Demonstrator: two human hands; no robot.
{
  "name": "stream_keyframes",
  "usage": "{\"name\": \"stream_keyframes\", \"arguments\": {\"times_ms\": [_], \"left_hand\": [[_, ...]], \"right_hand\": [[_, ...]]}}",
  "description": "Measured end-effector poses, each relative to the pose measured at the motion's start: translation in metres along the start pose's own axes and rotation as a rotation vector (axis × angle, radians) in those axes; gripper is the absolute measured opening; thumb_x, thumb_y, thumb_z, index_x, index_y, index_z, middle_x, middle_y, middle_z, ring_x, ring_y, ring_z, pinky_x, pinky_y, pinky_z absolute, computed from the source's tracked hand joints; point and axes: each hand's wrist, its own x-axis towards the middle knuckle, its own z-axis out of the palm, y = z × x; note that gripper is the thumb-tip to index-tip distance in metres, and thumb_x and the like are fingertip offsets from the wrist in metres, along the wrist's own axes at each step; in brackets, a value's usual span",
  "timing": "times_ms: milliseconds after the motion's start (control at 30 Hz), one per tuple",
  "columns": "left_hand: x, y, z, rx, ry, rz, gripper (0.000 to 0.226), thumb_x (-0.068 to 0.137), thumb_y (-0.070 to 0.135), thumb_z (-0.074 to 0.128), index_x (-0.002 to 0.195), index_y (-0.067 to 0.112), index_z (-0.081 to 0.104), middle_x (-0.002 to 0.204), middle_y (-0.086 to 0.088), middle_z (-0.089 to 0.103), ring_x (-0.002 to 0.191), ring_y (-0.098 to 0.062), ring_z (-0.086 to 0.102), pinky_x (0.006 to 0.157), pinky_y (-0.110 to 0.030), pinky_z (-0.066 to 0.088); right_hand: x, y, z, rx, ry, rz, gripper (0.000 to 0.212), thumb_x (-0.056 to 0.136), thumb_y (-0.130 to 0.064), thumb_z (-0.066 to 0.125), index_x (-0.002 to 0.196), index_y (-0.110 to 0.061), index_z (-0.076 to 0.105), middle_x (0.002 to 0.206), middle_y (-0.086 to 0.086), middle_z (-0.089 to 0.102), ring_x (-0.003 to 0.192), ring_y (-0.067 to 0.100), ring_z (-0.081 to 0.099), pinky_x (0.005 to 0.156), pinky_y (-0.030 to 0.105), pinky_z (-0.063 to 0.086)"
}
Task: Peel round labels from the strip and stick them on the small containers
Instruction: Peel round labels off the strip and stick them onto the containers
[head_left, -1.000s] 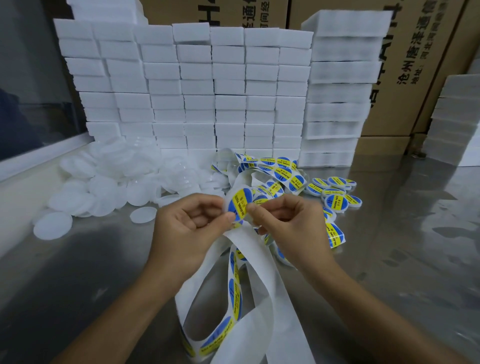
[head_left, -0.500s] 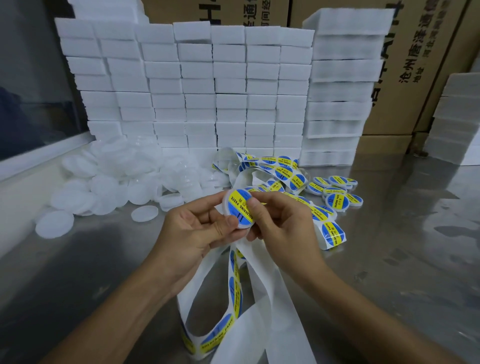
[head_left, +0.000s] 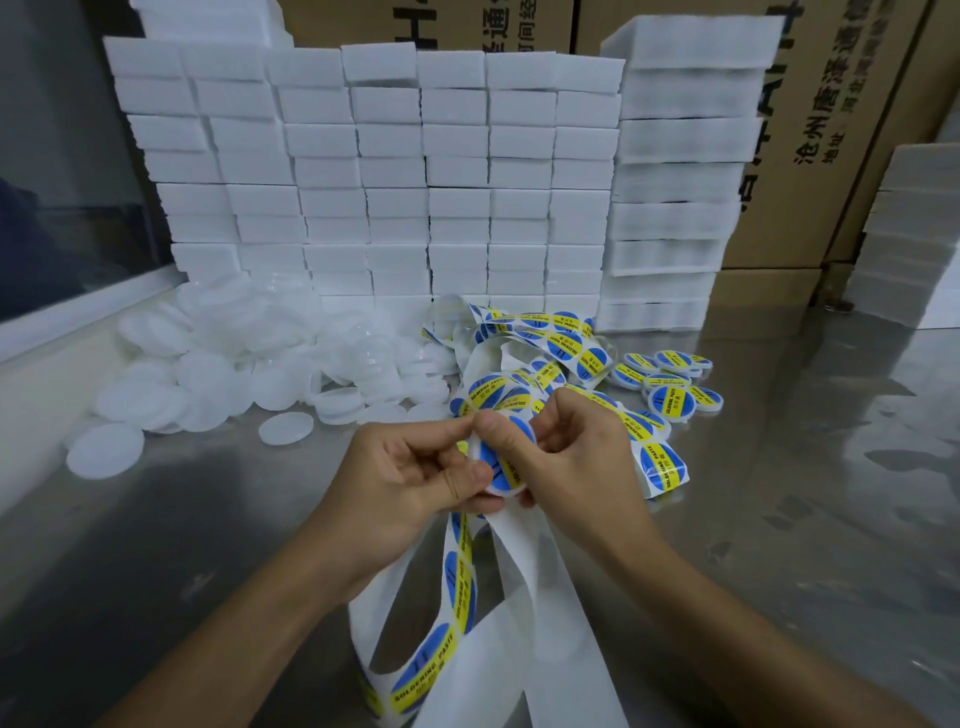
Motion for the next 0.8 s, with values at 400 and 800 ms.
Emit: {"name": "stream_keyframes", "arguments": {"times_ms": [400, 800], "left_hand": [[0.01, -0.004, -0.012, -0.058, 0.27, 0.016, 0.012, 0.082, 0.007, 0.063, 0.089, 0.005, 0.073, 0.082, -0.014, 0.075, 0.069, -0.022, 0.072, 0.056, -0.024, 0.056], [0.008, -0.005, -0.008, 0.072, 0.227, 0.031, 0.02, 0.071, 0.032, 0.069, 0.075, 0.014, 0.078, 0.061, -0.021, 0.065, 0.047, -0.019, 0.057, 0.045, -0.025, 0.05]], "right_hand": [[0.004, 0.004, -0.003, 0.141, -0.365, -0.032, 0.041, 0.081, 0.002, 0.075, 0.115, -0.014, 0.06, 0.078, 0.021, 0.068, 0.066, 0.024, 0.063, 0.072, 0.036, 0.055], [0.004, 0.005, -0.005, 0.002, -0.221, -0.153, 0.014, 0.084, -0.016, 0.076, 0.091, -0.015, 0.064, 0.084, 0.003, 0.073, 0.06, 0.014, 0.064, 0.058, 0.03, 0.055]]}}
